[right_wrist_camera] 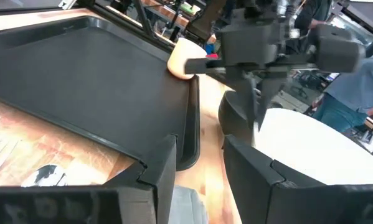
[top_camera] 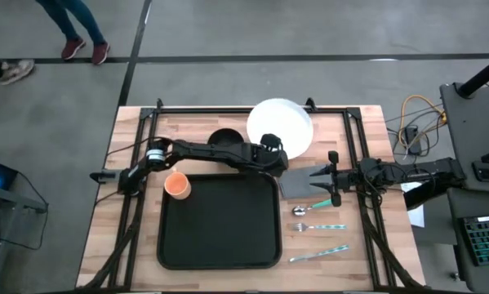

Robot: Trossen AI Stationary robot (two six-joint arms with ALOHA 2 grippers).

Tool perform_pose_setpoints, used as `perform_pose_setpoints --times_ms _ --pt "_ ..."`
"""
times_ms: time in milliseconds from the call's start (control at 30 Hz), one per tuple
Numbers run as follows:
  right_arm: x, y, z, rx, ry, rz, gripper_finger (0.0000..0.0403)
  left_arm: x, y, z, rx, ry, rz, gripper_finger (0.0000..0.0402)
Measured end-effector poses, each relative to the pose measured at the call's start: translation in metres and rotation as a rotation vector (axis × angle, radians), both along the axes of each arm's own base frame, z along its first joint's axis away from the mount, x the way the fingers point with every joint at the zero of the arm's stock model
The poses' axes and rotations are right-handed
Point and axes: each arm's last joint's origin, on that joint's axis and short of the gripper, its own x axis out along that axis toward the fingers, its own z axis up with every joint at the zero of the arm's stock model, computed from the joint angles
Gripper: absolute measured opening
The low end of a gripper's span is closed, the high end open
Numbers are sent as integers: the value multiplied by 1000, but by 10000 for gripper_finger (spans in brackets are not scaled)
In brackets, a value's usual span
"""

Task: Set up tray
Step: Put the white plate to the bottom right of the orange cup on the black tray

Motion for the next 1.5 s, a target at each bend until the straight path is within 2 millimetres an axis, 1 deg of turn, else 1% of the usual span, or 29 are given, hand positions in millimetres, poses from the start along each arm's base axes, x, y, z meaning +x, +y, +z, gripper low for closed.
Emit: perform_pose_setpoints --times_ms 233,700,867,1000,1167,1367,1500 --pt "0 0 0 0 0 -1 123 -9 -21 -8 -10 46 -8 0" --pt "0 0 0 0 -1 0 123 -14 -74 -9 -21 19 -33 0" --pt "0 0 0 0 -1 0 123 -21 -89 -9 -50 -6 -9 0" --pt "0 0 0 0 0 0 123 -36 -98 -12 -76 -13 26 0" --pt "0 0 0 0 0 0 123 -60 -111 -17 -116 -46 74 0" --pt "0 0 0 0 0 -1 123 -89 -138 -12 -171 -154 89 0" --pt "0 0 0 0 0 0 123 -105 -157 -11 -218 -189 104 0"
